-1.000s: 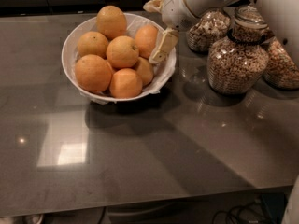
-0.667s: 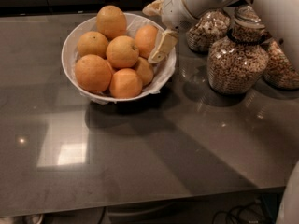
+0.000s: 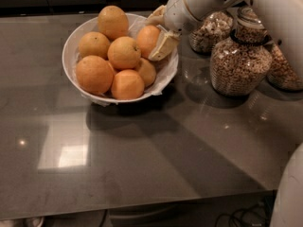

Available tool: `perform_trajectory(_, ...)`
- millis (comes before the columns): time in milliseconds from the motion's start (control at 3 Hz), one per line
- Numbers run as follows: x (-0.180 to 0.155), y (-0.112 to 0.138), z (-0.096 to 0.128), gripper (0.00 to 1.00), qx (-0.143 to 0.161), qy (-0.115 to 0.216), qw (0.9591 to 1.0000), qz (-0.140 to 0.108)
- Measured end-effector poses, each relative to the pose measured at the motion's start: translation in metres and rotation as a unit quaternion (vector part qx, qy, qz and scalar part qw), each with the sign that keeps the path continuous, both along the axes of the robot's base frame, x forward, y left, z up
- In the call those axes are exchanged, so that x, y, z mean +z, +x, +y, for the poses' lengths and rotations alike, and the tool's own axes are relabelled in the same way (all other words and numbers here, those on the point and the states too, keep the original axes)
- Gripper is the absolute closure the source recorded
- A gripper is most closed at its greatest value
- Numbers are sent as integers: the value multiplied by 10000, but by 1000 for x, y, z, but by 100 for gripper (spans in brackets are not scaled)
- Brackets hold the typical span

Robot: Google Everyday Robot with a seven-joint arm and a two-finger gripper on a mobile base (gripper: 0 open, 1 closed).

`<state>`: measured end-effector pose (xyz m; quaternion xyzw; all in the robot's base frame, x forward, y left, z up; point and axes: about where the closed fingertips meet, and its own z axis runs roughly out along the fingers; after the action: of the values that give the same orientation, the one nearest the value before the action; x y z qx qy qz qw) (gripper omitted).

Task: Pick orange from white bowl

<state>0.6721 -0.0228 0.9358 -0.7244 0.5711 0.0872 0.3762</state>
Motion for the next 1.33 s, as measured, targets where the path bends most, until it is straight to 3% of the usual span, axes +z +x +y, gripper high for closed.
perform_trajectory(667,-19,4,5,28,160,-71,9994,291)
perform_trajectory(1000,-17,6,7,31,191,-74,9993,323)
perform_trajectory(1333,-17,6,7,50,191,-74,9993,323)
